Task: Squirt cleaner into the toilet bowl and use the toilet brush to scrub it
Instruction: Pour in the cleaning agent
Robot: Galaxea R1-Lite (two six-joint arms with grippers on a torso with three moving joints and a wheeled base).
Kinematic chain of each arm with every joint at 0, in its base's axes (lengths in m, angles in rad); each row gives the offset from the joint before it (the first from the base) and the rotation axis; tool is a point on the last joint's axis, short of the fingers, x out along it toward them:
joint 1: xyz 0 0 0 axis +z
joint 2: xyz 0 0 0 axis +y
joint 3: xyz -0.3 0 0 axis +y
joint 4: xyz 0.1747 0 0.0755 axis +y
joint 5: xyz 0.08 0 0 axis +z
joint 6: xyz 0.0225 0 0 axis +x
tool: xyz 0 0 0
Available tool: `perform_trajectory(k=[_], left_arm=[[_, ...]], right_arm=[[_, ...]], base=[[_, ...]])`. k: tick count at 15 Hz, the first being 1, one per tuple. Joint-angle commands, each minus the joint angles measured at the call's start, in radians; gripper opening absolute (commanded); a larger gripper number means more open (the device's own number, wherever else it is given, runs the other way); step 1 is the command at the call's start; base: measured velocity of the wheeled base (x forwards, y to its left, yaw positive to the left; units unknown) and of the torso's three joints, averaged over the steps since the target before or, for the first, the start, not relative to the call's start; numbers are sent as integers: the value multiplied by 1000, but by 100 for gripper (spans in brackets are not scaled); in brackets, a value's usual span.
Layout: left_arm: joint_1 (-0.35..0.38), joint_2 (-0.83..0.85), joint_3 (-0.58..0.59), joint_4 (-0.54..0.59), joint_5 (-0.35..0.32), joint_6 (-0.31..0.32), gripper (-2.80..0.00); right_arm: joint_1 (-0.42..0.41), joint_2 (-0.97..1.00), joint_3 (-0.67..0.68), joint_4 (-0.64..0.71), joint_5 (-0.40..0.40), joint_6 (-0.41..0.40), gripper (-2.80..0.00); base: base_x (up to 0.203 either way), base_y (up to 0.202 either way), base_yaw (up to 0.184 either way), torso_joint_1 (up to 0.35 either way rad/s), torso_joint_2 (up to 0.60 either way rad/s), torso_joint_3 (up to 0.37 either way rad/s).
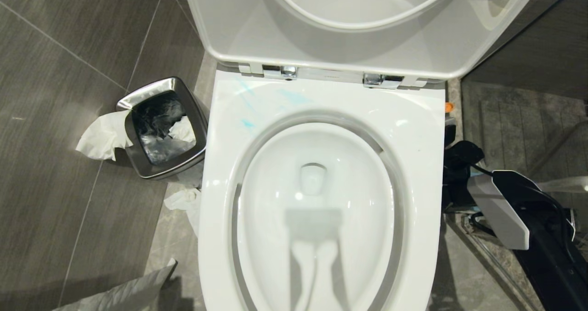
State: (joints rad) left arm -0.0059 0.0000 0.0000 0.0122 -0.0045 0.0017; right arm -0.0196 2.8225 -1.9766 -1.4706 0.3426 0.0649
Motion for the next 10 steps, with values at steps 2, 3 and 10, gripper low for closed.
perform_trajectory(k=[2, 3, 10], left_arm=[[0, 2, 0, 0, 0, 0, -280], [0, 2, 0, 0, 0, 0, -280], [0, 2, 0, 0, 0, 0, -280]], right_arm=[[-7, -42, 6, -14, 1, -2, -280], [-14, -60, 11, -11, 0, -2, -280], [-33, -328, 301, 0, 1, -2, -280]], base=[[0, 0, 0, 0, 0, 0], [0, 0, 0, 0, 0, 0], [0, 0, 0, 0, 0, 0]])
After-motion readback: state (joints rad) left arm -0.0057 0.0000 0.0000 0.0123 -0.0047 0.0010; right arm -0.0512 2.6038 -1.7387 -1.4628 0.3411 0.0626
